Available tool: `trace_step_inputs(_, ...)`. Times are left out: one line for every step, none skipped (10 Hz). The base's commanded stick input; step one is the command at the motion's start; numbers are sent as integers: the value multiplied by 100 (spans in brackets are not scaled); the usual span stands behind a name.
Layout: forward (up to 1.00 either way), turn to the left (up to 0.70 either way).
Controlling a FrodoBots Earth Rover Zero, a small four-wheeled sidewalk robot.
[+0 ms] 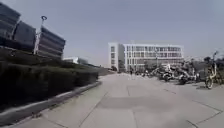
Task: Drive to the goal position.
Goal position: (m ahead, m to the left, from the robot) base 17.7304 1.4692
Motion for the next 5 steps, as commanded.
trace_step_inputs(70, -1)
trace_step_inputs(70, -1)
trace_step_inputs(70, -1)
trace_step_inputs(70, -1)
trace_step_inputs(70, 0)
